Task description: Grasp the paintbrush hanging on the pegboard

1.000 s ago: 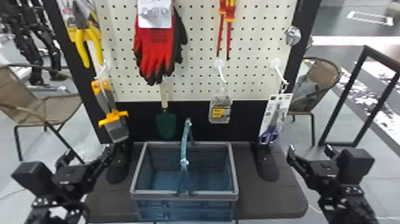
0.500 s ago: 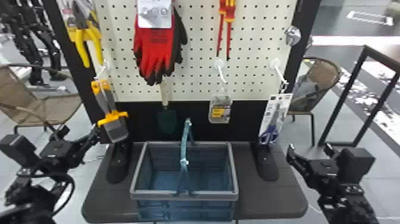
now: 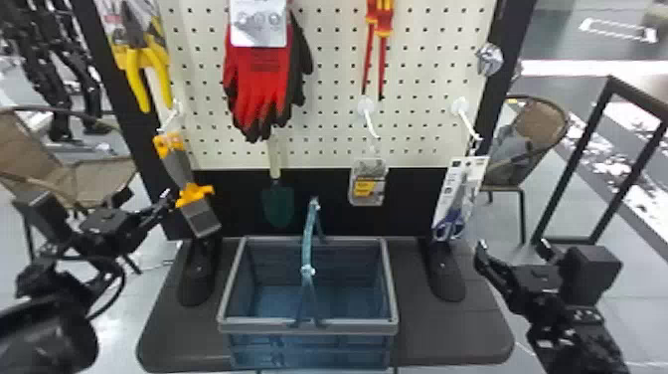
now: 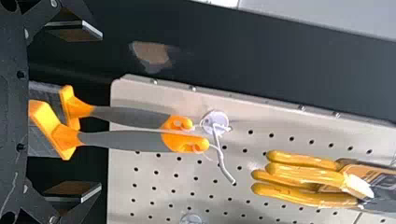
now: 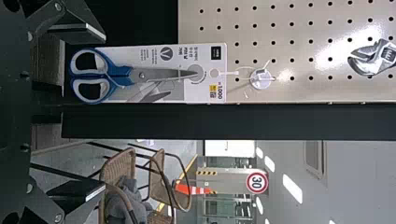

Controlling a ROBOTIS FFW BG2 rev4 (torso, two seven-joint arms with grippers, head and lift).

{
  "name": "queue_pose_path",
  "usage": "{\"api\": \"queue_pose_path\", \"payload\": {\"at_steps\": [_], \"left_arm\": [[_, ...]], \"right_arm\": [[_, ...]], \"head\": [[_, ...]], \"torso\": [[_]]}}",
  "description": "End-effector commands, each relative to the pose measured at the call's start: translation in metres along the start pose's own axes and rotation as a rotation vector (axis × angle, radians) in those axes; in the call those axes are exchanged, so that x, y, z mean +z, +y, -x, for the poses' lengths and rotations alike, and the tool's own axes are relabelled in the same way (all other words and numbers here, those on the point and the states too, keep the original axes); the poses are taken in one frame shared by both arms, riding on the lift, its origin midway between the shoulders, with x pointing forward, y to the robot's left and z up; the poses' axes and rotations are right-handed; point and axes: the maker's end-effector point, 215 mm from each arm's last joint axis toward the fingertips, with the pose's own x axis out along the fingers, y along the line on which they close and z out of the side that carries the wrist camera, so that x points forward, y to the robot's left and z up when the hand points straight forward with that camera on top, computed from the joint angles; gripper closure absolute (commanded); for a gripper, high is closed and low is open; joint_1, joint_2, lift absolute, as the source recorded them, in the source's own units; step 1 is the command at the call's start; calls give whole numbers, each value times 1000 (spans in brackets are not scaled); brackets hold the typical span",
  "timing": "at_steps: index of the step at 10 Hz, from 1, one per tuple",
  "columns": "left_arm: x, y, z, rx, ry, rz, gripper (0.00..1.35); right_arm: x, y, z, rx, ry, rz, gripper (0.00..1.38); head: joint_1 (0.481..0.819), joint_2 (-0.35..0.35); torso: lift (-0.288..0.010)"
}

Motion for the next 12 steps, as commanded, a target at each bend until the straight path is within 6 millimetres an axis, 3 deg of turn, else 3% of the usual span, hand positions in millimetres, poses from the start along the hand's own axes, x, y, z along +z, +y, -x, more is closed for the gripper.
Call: {"api": "queue_pose_path", "payload": {"at_steps": [1, 4, 6, 9, 10, 11, 12], "left_arm": [[5, -2, -17, -36, 15, -16, 165], [18, -33, -52, -126, 13, -10, 165], [13, -54, -67, -178, 44, 1, 165], [-2, -75, -74, -216, 86, 31, 211], [-8, -80, -73, -220, 108, 24, 676], [-11, -79, -70, -189, 113, 20, 1274], [-13, -79, -68, -174, 116, 21, 1223]], "right_arm": [[2, 2, -1, 5, -3, 0, 182], [2, 8, -4, 20, -4, -1, 182], [1, 10, -5, 22, -3, -3, 182], [-1, 10, -4, 22, 2, -3, 182], [-3, 10, -3, 22, 5, -4, 182], [-5, 9, -2, 22, 8, -4, 182], [-7, 8, -2, 20, 12, -9, 182]], "head": [[549, 0], [549, 0], [549, 0], [549, 0], [549, 0], [549, 0], [549, 0]], "torso": [[-100], [-100], [-100], [-100], [-100], [-100], [-100]]}}
